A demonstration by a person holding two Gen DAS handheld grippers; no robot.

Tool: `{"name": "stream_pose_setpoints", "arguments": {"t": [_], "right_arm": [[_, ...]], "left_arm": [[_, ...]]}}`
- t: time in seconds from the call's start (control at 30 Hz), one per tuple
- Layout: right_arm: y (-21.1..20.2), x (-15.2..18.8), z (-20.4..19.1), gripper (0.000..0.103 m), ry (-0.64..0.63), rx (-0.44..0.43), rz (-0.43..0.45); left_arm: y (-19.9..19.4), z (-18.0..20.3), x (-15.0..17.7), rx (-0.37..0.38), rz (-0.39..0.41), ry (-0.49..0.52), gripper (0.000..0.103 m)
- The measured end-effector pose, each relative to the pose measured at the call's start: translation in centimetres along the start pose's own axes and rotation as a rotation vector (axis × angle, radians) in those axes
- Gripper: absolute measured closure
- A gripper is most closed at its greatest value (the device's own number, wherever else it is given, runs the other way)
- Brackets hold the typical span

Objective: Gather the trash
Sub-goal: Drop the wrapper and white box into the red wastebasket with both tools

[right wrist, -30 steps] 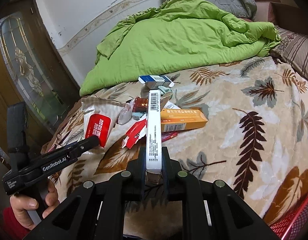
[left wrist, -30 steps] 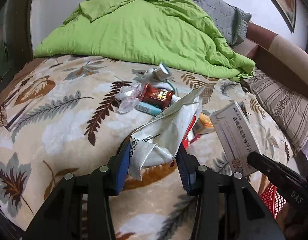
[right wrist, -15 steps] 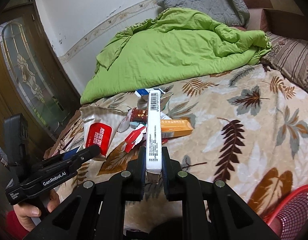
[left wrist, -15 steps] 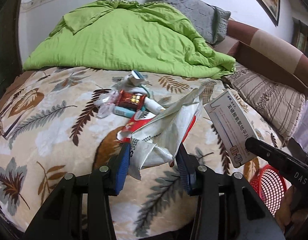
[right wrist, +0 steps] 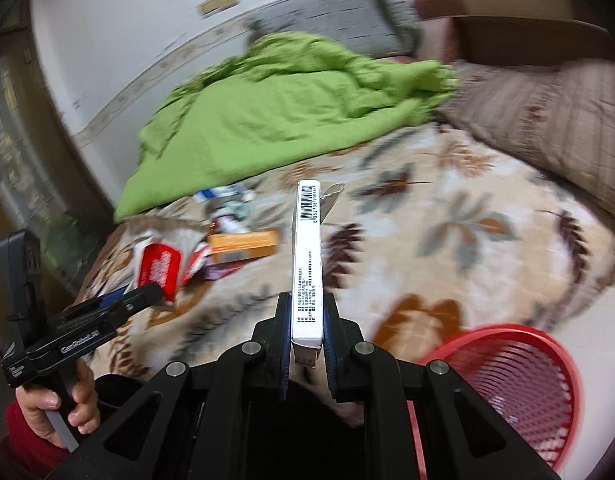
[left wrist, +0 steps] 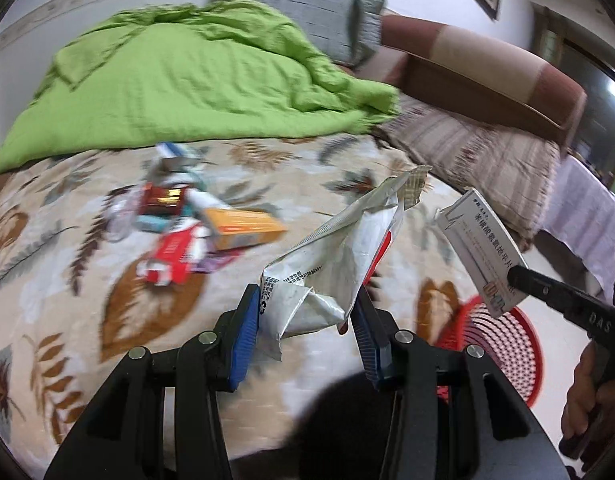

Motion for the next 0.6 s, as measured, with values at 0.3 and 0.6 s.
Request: {"name": "stream_pose_setpoints", "arguments": {"t": [0.3,0.6], "right_arm": [[-3.2,2.1,9.7,0.088,0.092,0.174,-0.041],[-2.3,6.6,14.8,0.073,0.168,0.267,-0.159]], "left_arm": [[5.9,9.7,0.9,0.207,-0.138,0.094,0.059],[11.7,17.4,5.1,0.338,-0.335,0.203,0.044]]}}
Point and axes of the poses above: each gripper's, at about its wrist camera, not at the fingertips, and y roughly the way its jaws point, z to its right, x to its underside, the point moved 9 cm from there along y, roughly the way its jaws point, and after that the axes turned 15 degrees about x, right-handed, at the moved point
